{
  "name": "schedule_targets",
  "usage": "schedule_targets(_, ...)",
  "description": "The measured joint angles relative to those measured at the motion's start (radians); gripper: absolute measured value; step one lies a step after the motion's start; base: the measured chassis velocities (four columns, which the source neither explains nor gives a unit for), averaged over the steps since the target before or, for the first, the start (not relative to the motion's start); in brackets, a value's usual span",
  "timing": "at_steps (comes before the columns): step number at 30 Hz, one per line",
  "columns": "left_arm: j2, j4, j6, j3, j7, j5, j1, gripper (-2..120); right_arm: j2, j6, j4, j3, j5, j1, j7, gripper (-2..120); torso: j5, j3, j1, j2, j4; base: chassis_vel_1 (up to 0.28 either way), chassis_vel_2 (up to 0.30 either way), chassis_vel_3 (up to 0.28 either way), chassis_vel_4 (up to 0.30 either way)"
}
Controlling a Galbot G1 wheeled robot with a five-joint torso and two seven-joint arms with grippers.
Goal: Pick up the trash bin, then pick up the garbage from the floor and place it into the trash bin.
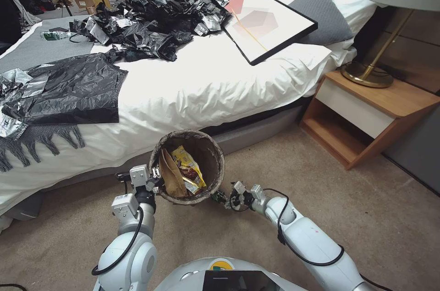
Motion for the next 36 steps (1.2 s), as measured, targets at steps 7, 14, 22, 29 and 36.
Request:
schedule_targets(7,-0.001,0.000,0.000,0.000,0.000,0.001,0.001,5,0.013,0.012,-0.028,-0.005,-0.006,0.010,-0.016,100,0.0000,0.000,0.000,0.000,0.0001,0.000,0.000,0.000,0.000)
schedule_targets(14,-0.002,0.000,0.000,0.000,0.000,0.003,0.001,5,0.023,0.020,-0.053,-0.012,-0.017,0.021,-0.027,100,0.0000,0.000,0.000,0.000,0.0000,0.000,0.000,0.000,0.000)
schedule_targets(22,-0.006,0.000,0.000,0.003,0.001,0.009,0.004,5,0.044,0.043,-0.108,-0.025,-0.040,0.042,-0.043,100,0.0000,0.000,0.000,0.000,0.0001,0.000,0.000,0.000,0.000)
schedule_targets(29,-0.007,0.000,0.000,0.004,0.002,0.011,0.005,5,0.081,0.074,-0.190,-0.029,-0.064,0.067,-0.055,78,-0.0001,0.000,0.000,0.000,0.0000,0.000,0.000,0.000,0.000)
schedule_targets(36,-0.006,0.000,-0.001,0.004,0.002,0.013,0.008,5,0.111,0.114,-0.293,-0.014,-0.086,0.086,-0.061,52,-0.0002,0.000,0.000,0.000,-0.0001,0.000,0.000,0.000,0.000)
